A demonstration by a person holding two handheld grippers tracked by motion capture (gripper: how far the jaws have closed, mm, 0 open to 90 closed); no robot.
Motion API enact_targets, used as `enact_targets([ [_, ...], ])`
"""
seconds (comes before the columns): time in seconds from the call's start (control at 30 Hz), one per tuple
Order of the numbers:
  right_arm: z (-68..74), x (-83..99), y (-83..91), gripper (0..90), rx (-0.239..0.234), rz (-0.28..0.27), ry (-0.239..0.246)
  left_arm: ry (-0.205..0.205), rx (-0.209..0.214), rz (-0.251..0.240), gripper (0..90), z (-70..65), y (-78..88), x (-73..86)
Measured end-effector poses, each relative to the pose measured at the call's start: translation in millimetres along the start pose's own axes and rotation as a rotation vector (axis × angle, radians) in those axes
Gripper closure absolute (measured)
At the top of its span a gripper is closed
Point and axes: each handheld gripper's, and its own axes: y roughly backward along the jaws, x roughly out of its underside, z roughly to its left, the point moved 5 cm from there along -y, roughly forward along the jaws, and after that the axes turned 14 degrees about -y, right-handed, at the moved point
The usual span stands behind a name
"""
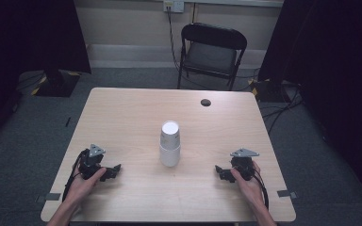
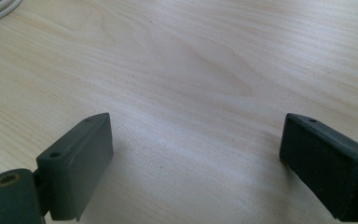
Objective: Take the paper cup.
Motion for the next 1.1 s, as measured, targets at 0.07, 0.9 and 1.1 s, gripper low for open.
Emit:
enact_targets([
  [0.07, 0.0, 0.0, 0.0, 9.1, 0.0, 0.0, 0.0, 0.001, -0.001, -0.001, 0.0, 0.0, -0.1, 0.0],
  [0.9, 47.0, -34.0, 36.8, 26.8, -0.247, -0.098, 0.009, 0.005, -0.003, -0.001, 0.0, -0.4, -0.7, -0.7],
  [1.1, 74.7, -50.8, 42.2, 25.5, -0.343, -0.113, 0.055, 0.005, -0.003, -0.001, 0.0, -0.5, -0.7, -0.7],
])
